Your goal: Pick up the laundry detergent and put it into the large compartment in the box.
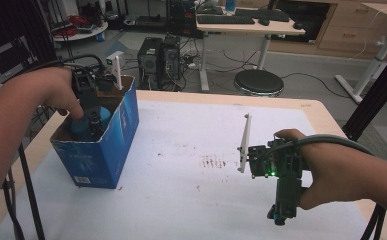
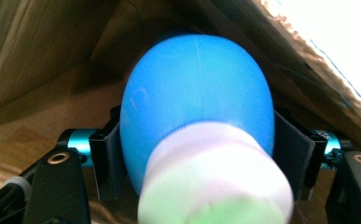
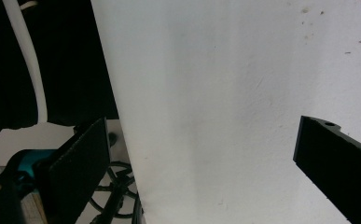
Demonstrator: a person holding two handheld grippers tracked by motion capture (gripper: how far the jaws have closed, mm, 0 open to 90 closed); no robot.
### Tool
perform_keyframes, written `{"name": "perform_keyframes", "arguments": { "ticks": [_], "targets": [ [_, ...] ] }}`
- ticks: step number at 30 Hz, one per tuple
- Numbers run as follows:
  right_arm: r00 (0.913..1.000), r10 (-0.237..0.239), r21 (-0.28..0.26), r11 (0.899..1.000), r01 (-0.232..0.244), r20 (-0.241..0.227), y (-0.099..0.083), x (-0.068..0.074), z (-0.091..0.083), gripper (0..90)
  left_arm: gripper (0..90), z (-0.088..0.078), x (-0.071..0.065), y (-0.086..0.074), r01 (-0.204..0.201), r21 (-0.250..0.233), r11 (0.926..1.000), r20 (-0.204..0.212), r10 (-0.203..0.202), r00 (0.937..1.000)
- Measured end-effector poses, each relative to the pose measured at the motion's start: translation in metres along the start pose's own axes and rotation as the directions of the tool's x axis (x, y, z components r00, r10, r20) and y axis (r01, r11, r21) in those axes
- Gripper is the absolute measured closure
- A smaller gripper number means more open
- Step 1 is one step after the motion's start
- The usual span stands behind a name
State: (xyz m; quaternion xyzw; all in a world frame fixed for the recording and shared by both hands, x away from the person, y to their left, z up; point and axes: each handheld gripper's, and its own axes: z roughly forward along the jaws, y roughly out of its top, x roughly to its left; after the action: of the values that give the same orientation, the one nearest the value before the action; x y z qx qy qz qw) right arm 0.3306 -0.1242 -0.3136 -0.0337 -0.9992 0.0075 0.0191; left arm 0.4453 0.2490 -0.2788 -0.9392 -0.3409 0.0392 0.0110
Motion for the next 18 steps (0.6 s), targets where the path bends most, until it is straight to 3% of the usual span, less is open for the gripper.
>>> {"name": "perform_keyframes", "arguments": {
  "ticks": [8,18],
  "targets": [
    [1.0000,-0.006,0.000,1.000,0.006,0.002,0.001,0.000,-0.001,3.0,24.8,-0.013,-0.001,-0.003,0.027,-0.016,0.9995,-0.015,-0.028,0.9995],
    [1.0000,-0.001,-0.003,1.000,0.001,0.002,0.001,0.001,-0.003,3.0,21.3,-0.038,-0.006,-0.004,0.015,-0.046,0.9988,-0.043,-0.017,0.9989]
  ]
}}
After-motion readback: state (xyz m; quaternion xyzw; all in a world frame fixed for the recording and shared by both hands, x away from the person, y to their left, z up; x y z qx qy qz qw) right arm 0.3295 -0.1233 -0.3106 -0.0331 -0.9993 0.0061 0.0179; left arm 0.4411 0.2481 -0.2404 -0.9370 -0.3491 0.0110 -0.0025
